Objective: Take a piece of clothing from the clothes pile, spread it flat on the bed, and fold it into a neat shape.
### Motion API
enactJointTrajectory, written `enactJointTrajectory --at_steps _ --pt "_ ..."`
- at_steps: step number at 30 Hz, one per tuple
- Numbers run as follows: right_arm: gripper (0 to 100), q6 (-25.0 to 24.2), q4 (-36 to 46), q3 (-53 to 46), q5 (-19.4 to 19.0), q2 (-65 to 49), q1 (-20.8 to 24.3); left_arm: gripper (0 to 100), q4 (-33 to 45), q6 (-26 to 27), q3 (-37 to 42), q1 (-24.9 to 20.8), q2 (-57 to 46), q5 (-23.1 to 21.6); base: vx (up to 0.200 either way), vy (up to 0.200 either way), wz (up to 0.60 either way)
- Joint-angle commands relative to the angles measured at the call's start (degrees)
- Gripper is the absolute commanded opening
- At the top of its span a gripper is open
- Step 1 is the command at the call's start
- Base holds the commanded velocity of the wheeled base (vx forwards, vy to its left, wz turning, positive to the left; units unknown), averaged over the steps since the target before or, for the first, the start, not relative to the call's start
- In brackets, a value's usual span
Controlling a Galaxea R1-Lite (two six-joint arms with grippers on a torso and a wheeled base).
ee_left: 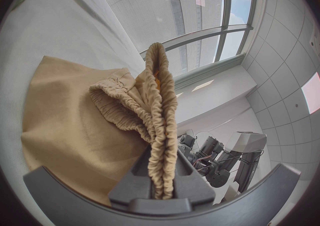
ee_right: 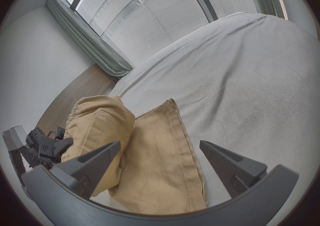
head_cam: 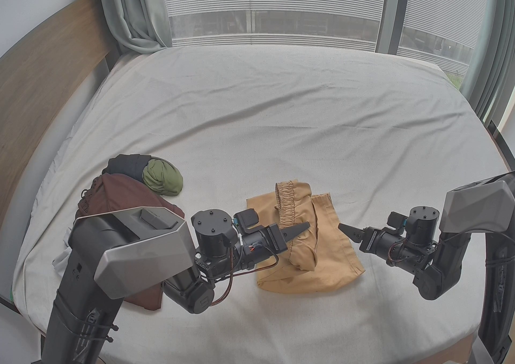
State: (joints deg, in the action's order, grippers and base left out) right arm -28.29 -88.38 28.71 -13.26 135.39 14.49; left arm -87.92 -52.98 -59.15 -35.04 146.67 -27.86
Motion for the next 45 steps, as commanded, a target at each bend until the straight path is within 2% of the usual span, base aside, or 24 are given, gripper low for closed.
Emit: enactJointTrajectory --at_steps 1,5,6,19,28,33,40,45 --pt "100 0.0 0.0 0.0 0.0 0.1 0.0 0 0.0 0.0 -0.4 0.0 0.6 0.0 0.000 0.000 0.00" --pt "100 0.0 0.0 0.0 0.0 0.0 0.0 0 0.2 -0.1 -0.6 0.0 0.7 0.1 0.000 0.000 0.00" --pt "100 0.0 0.0 0.0 -0.1 0.0 0.0 100 0.2 0.0 -0.8 0.0 0.8 0.1 0.000 0.000 0.00" --pt "100 0.0 0.0 -0.1 -0.1 0.1 0.2 100 -0.6 0.3 0.1 0.3 1.0 1.7 0.000 0.000 0.00" --pt "100 0.0 0.0 -0.4 -0.1 0.2 0.4 100 -0.6 2.8 1.8 0.8 0.3 1.8 0.000 0.000 0.00" --pt "100 0.0 -0.1 -0.1 0.0 0.0 0.4 100 -0.7 5.2 3.8 2.8 -1.6 1.7 0.000 0.000 0.00" --pt "100 -0.1 -0.1 -0.1 -0.1 -4.8 1.1 100 -0.7 5.5 6.7 4.7 -5.9 1.6 0.000 0.000 0.00" --pt "100 -0.2 -0.1 0.2 -0.1 -7.2 2.6 100 -0.7 5.9 12.0 7.3 -9.8 1.0 0.000 0.000 0.00"
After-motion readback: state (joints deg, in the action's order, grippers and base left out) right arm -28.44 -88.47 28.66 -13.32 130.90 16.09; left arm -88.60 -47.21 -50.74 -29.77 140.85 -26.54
